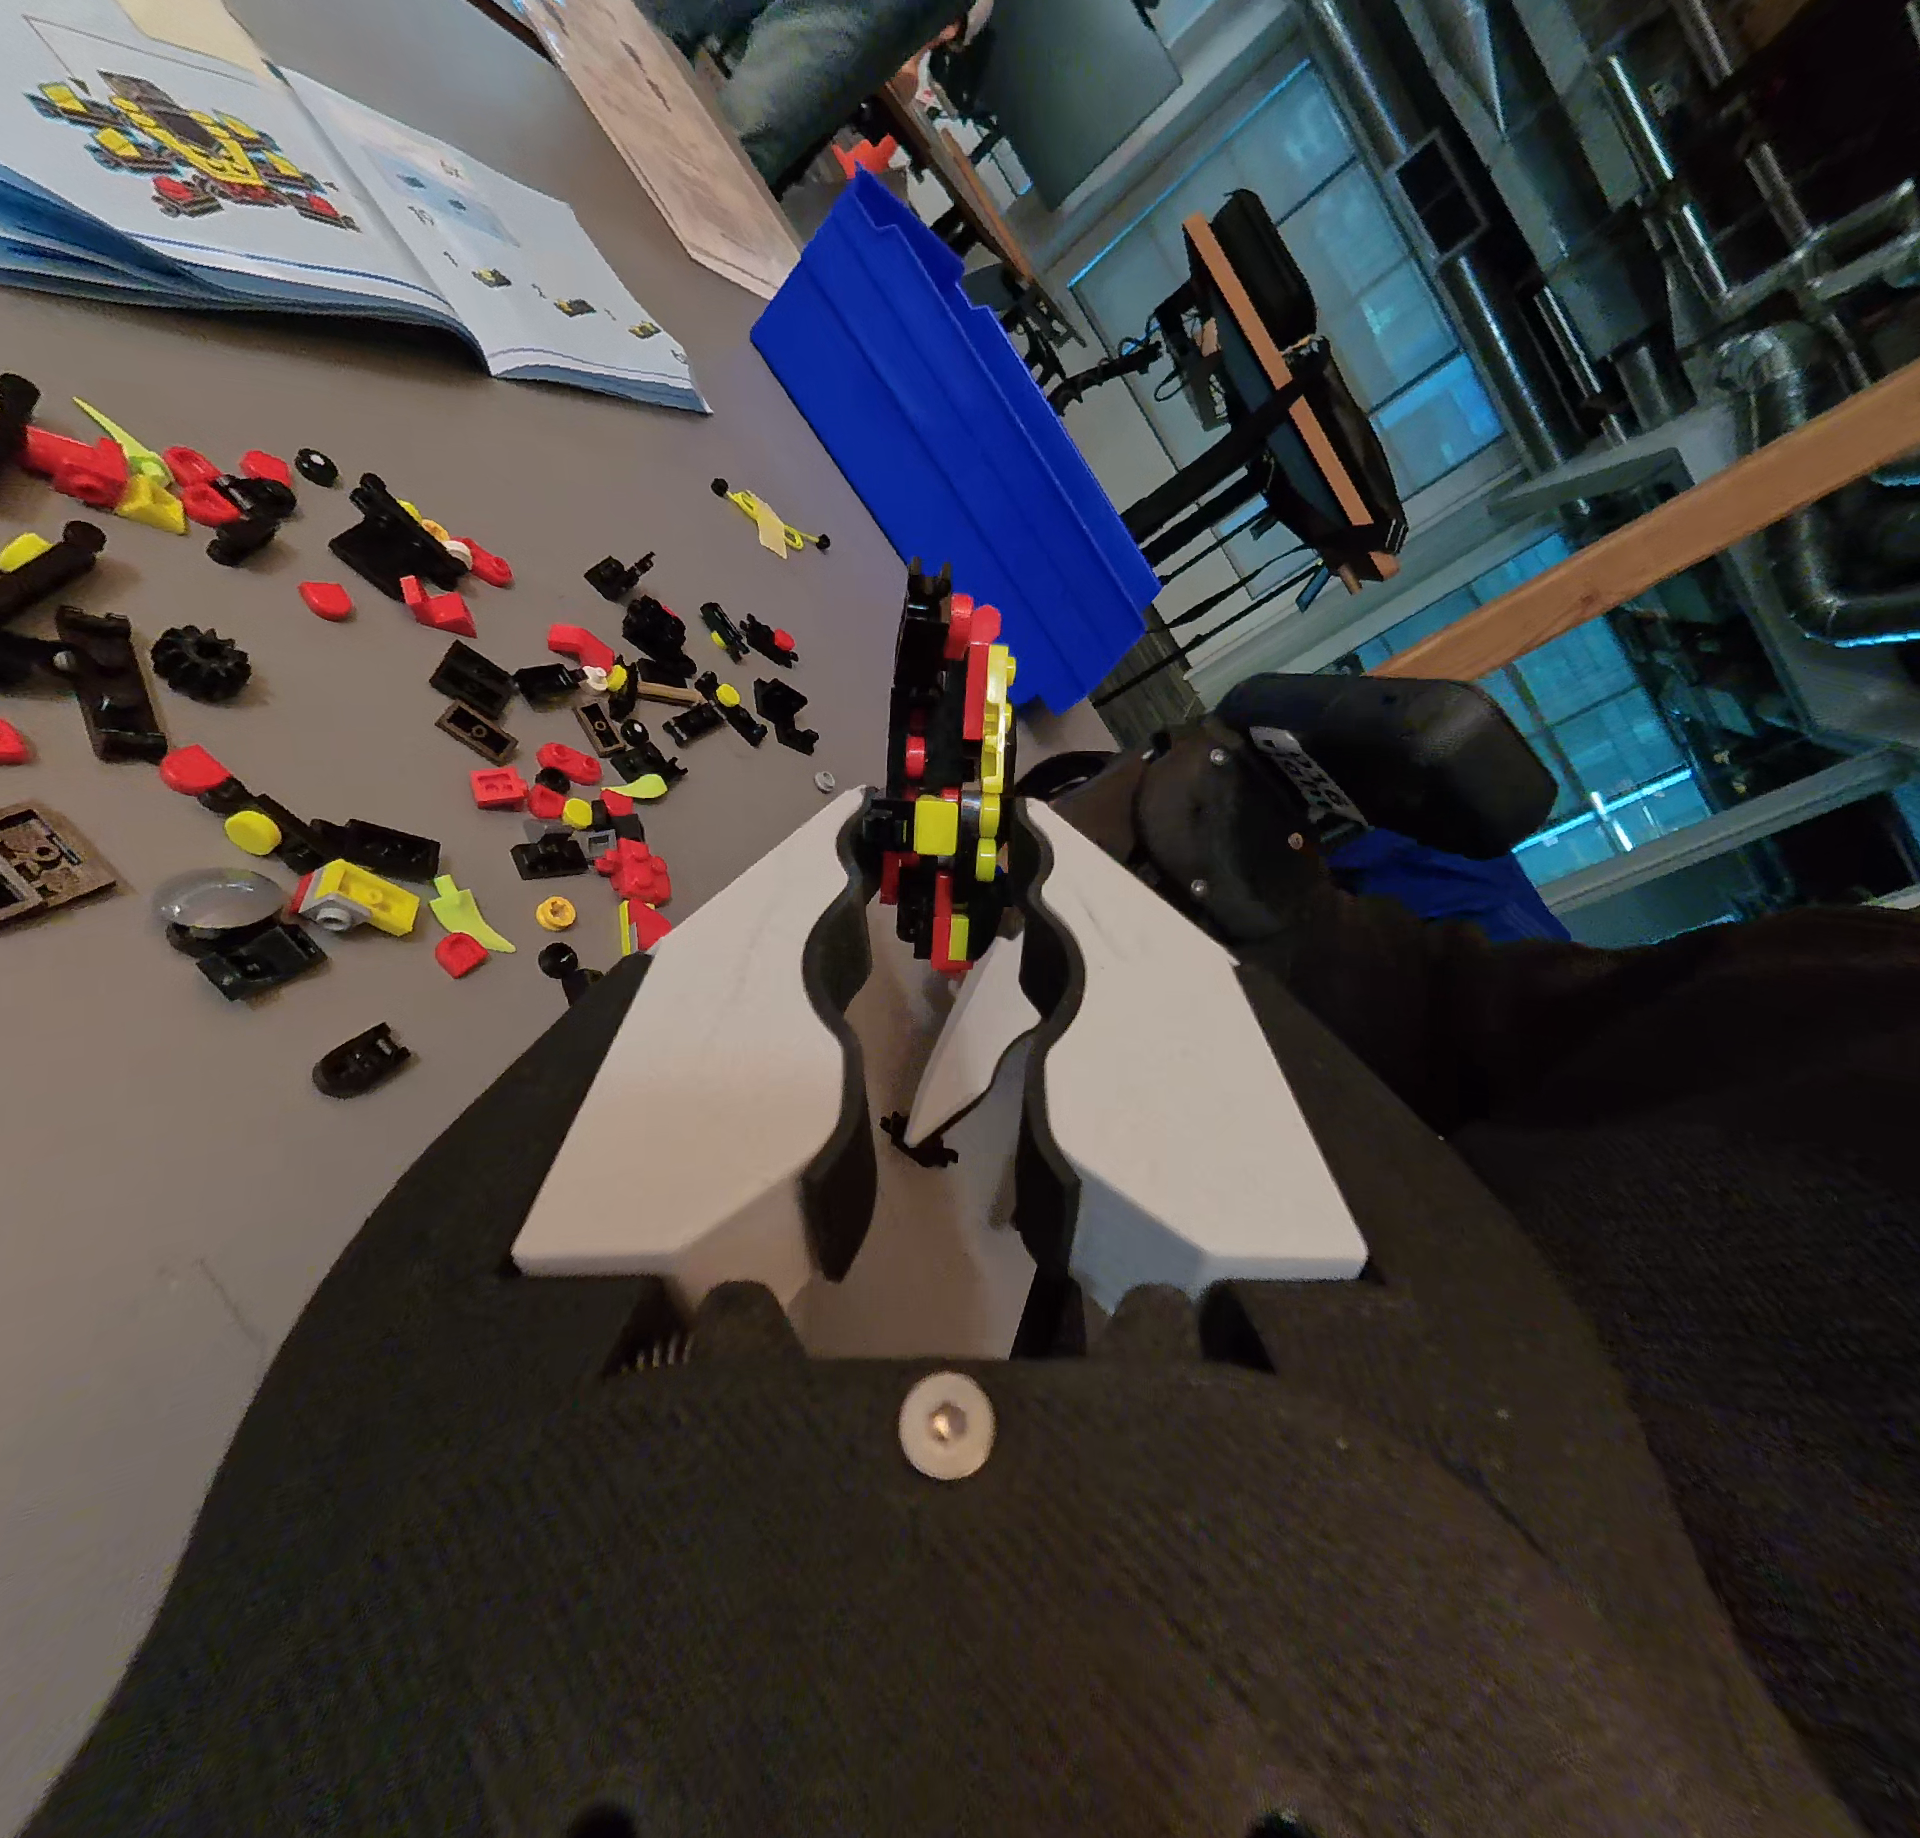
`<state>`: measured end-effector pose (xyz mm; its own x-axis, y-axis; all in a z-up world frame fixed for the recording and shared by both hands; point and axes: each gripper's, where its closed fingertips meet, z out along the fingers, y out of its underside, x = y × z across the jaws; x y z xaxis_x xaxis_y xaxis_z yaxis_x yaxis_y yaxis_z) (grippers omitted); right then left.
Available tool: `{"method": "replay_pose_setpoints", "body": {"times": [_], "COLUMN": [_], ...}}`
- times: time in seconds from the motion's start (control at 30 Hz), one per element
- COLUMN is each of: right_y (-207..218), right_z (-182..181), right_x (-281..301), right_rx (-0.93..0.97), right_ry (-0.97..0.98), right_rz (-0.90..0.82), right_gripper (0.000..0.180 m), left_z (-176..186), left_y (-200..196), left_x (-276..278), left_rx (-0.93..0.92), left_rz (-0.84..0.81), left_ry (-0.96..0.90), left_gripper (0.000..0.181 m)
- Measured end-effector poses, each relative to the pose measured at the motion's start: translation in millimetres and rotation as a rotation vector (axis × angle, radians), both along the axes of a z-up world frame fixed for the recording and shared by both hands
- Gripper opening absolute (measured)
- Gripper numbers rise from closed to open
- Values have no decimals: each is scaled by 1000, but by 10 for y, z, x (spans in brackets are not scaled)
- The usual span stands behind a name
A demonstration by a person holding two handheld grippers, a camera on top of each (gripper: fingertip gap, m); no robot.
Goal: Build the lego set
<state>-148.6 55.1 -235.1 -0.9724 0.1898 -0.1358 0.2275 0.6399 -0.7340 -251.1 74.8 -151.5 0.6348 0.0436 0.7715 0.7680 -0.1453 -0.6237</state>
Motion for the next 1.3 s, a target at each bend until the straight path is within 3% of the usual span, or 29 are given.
{"method": "replay_pose_setpoints", "body": {"times": [0.33, 0.6, 0.77, 0.97, 1.13, 1.3], "right_y": [287, 174, 180, 131, 165, 495], "right_z": [-105, -73, -77, -102, -139, -67], "right_x": [113, -83, -92, -69, -89, -439], "right_rx": [90, 74, 81, 67, 78, 144], "right_ry": [-86, 17, 55, 55, 56, 203], "right_rz": [-52, -145, -155, -129, -129, -322], "right_gripper": [32, 32, 21, 30, 12, 12], "left_z": [3, 5, 3, -4, -6, 0], "left_y": [-48, -45, -33, -16, -4, -14], "left_x": [23, 24, 25, 24, 28, 18], "left_rx": [4, 13, 17, 20, 20, 23], "left_rz": [8, 1, -2, -9, -13, -6], "left_ry": [-9, -27, -39, -54, -60, -59], "left_gripper": [21, 21, 21, 21, 21, 21]}}
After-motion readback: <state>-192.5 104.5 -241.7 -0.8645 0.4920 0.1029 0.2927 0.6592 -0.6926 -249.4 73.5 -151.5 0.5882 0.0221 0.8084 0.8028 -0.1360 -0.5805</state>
